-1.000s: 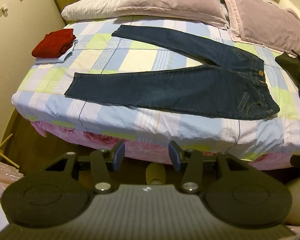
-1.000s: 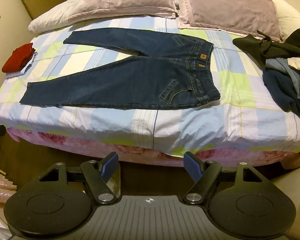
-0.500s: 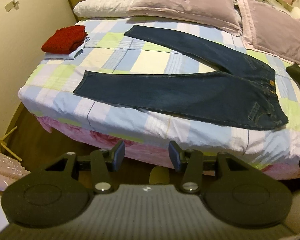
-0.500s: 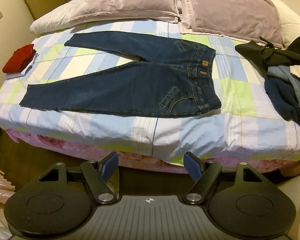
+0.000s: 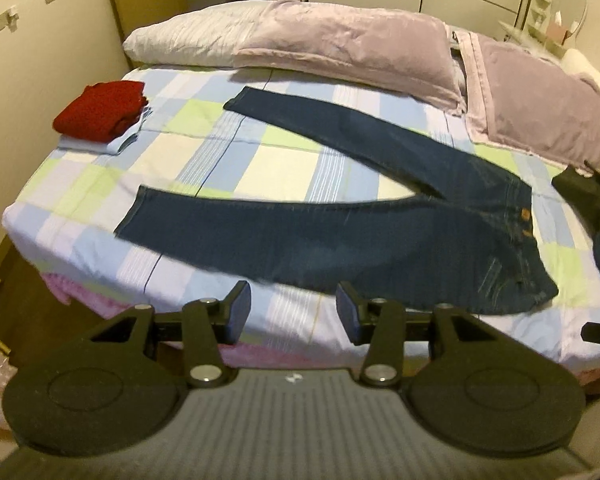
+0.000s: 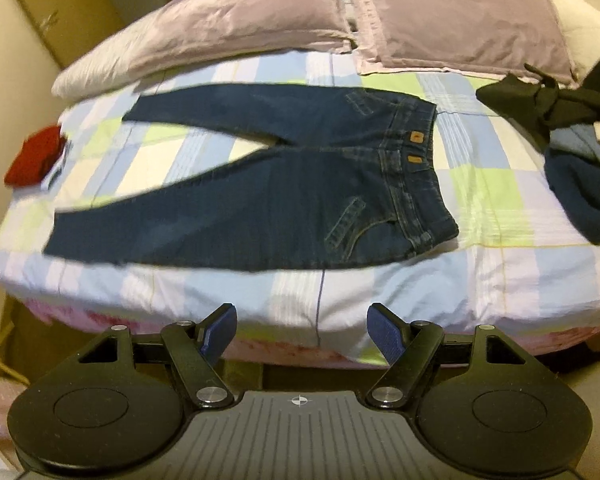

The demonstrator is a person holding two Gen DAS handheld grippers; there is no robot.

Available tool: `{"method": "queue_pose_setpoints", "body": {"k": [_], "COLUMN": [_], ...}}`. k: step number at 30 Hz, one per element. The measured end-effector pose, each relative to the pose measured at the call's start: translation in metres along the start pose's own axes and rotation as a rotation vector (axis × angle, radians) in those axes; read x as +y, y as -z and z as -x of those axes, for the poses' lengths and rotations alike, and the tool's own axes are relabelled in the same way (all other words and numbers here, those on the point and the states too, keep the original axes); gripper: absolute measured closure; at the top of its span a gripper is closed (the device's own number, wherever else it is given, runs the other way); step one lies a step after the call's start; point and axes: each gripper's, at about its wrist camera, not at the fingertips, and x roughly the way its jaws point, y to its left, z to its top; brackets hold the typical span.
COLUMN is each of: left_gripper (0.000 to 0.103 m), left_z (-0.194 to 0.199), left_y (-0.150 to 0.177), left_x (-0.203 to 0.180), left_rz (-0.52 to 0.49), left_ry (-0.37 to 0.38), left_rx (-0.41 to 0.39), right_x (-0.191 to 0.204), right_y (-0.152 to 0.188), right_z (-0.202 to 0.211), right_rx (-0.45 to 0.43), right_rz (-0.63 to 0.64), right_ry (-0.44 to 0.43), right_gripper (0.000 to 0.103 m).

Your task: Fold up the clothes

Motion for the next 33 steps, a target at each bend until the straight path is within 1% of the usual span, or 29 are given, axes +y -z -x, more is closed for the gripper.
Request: {"method": "queue_pose_setpoints", "body": {"k": [4, 10, 12, 17, 21, 23, 26, 30, 33], "left_gripper": [0.060, 0.060, 0.060, 0.061, 0.060, 0.061, 0.061, 0.061, 0.061], "left_z": [-0.029, -0.088, -0.106, -0.156, -0.193, -0.210, -0.235, -0.258, -0.274], "left_y": [-0.030, -0.085, -0.107, -0.169, -0.206, -0.216, -0.228, -0.234, -0.236], "left_x": [0.008, 0.011, 0.015, 0.032, 0.036, 0.035, 0.034, 0.032, 0.027], "left_rz": [-0.011, -0.065, -0.087, -0.135, -0.187, -0.203, -0.215, -0.227, -0.240], "left_ry": [0.035, 0.088, 0.108, 0.137, 0.171, 0.178, 0.187, 0.214, 0.206], "left_rx": [-0.003, 0.069, 0.078, 0.085, 0.092, 0.105, 0.136, 0.167, 0.189], "right_x": [-0.017, -0.031, -0.032, -0.027, -0.023, -0.020, -0.013, -0.007, -0.003], "right_y": [-0.022, -0.062, -0.075, -0.112, -0.140, -0.148, -0.152, -0.154, -0.161], "right_z": [-0.018, -0.048, -0.057, -0.076, -0.091, -0.099, -0.116, -0.135, -0.148], "right_rx": [-0.007, 0.023, 0.034, 0.022, -0.002, -0.006, 0.017, 0.055, 0.063], "right_rz": [-0.049, -0.147, -0.180, -0.249, -0.309, -0.331, -0.363, -0.396, -0.387], "right_ry": [0.036, 0.120, 0.145, 0.166, 0.176, 0.188, 0.210, 0.201, 0.197], "right_gripper": [0.028, 0.028, 0.028, 0.028, 0.028, 0.028, 0.028, 0.028, 0.028]}}
